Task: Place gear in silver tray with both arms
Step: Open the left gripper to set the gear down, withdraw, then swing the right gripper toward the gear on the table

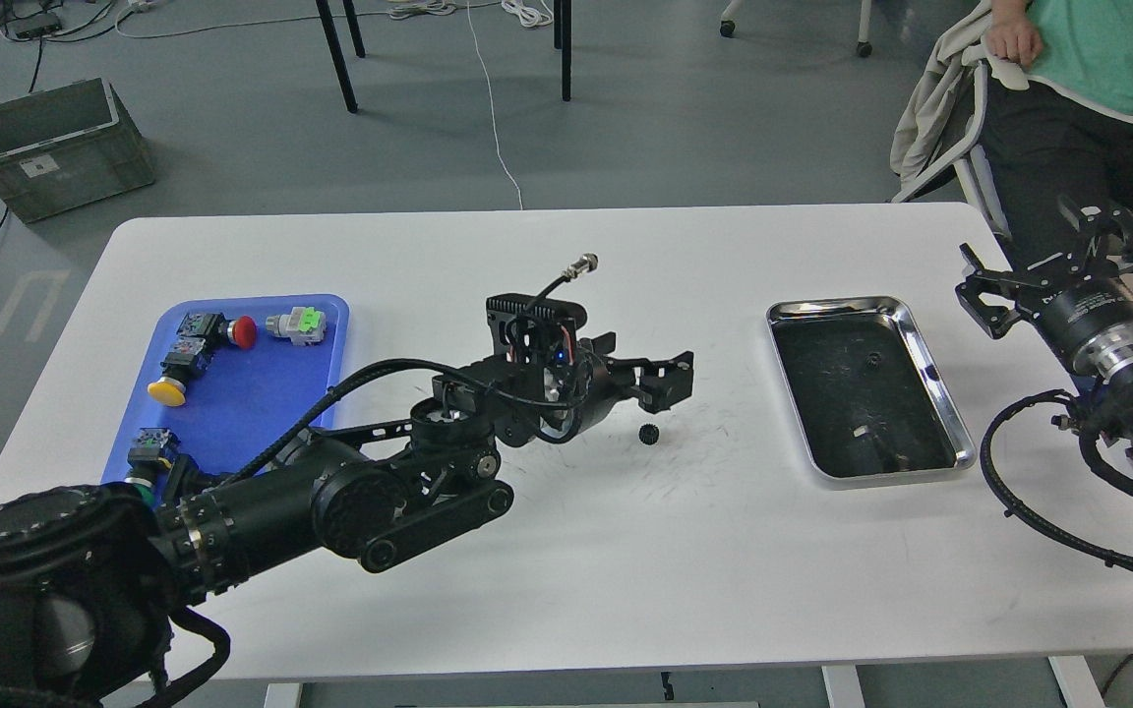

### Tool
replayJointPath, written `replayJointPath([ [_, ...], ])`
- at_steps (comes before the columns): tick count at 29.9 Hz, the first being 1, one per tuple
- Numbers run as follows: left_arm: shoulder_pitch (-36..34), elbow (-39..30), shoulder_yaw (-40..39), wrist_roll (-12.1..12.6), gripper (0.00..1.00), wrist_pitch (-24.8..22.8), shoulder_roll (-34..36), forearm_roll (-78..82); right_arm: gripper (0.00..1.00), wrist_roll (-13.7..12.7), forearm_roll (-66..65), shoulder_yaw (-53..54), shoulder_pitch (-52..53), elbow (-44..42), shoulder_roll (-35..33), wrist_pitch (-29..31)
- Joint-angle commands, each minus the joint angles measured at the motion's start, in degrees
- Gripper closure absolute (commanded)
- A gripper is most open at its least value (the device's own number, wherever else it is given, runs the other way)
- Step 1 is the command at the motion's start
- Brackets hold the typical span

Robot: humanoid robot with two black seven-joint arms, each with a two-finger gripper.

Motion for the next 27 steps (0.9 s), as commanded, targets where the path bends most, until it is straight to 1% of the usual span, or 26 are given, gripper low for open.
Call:
replayJointPath([
  [1,-0.02,-0.18,-9.28,-0.51,0.02,1.76,0.02,-4.18,0.01,-0.36,-0.09,-0.32,0.76,0.74,-0.02,0.0],
  [2,-0.02,-0.44,-11.82,-0.69,0.02,3.16,0.36,-6.64,0.01,-0.44,-0.09,-0.41,1.38,0.74,-0.11,0.0],
  [4,-0.28,-1.4,-15.7,-0.96,0.02,5.71,3.43,-12.26,0.01,-0.45,-0.97,-0.41,2.78,0.74,-0.11,0.0],
  [7,-2.3,-2.02,-19.31,-1.57,0.02,6.87,9.23,-22.36,0.01,-0.45,-3.77,-0.41,5.33,0.48,0.24,0.0],
  [8,-2.57,-1.94,-20.37,-2.62,0.02,7.04,10.9,-26.84,0.01,-0.45,-4.3,-0.32,6.03,0.48,0.33,0.0],
  [12,-2.39,-1.59,-23.1,-9.64,0.02,7.13,16.26,-45.2,0.01,-0.53,-4.92,-2.07,6.57,0.65,0.24,0.0],
  [15,-1.6,-0.97,-24.5,-14.3,0.02,7.74,18.99,-56.99,0.01,-0.27,-5.98,-5.32,7.18,1.44,0.06,0.0],
  [16,-0.91,0.16,-24.77,-16.23,0.02,7.92,19.52,-61.64,0.01,-0.18,-5.98,-5.85,7.36,1.96,-0.37,0.0],
  [19,1.03,4.55,-24.77,-19.4,0.02,7.57,19.7,-71.85,0.01,-0.36,-6.16,-6.47,7.36,3.98,-1.25,0.0],
  [23,3.14,7.81,-24.95,-21.52,0.02,6.7,19.53,-81.18,0.01,-0.53,-8.96,-7.88,7.44,7.15,-4.06,0.0],
  [25,3.85,10.88,-24.95,-23.1,0.02,3.81,19.18,-83.21,0.01,-0.62,-11.68,-8.32,7.71,8.56,-4.86,0.0],
  [27,3.94,15.27,-25.03,-25.12,0.02,-0.93,18.48,-83.83,0.01,-0.62,-14.84,-8.41,8.67,9.7,-5.47,0.0],
])
